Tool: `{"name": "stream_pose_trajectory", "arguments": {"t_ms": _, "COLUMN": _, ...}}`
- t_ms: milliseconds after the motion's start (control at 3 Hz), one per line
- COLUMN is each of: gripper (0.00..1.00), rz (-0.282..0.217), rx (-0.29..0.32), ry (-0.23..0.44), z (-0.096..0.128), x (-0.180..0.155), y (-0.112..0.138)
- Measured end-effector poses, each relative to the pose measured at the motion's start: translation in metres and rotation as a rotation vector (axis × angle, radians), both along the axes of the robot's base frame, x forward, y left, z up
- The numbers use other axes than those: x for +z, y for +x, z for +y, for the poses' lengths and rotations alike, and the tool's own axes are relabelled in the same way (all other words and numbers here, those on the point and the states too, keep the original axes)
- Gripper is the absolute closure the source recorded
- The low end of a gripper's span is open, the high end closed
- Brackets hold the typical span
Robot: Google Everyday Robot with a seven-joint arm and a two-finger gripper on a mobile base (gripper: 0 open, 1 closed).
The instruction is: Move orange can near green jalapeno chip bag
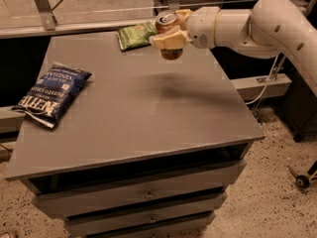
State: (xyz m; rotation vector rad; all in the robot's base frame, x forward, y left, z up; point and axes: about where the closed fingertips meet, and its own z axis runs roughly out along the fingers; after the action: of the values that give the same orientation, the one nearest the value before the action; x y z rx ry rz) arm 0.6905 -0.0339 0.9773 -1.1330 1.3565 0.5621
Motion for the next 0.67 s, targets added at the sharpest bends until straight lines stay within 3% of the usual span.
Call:
{"name": "stream_pose_trajectory", "arguments": {"t_ms": 333, "gripper": 1.0, "rz": -0.001, "rx": -0.062, "ry": 0.037, "z": 0.026, "x": -0.008, "y": 0.049}}
{"name": "stream_pose_trajectory", "arguments": {"t_ms": 667, "gripper": 1.0, "rz": 0.028, "rx": -0.146, "ry": 0.064, "z": 0.036, "x": -0.033, "y": 0.098}}
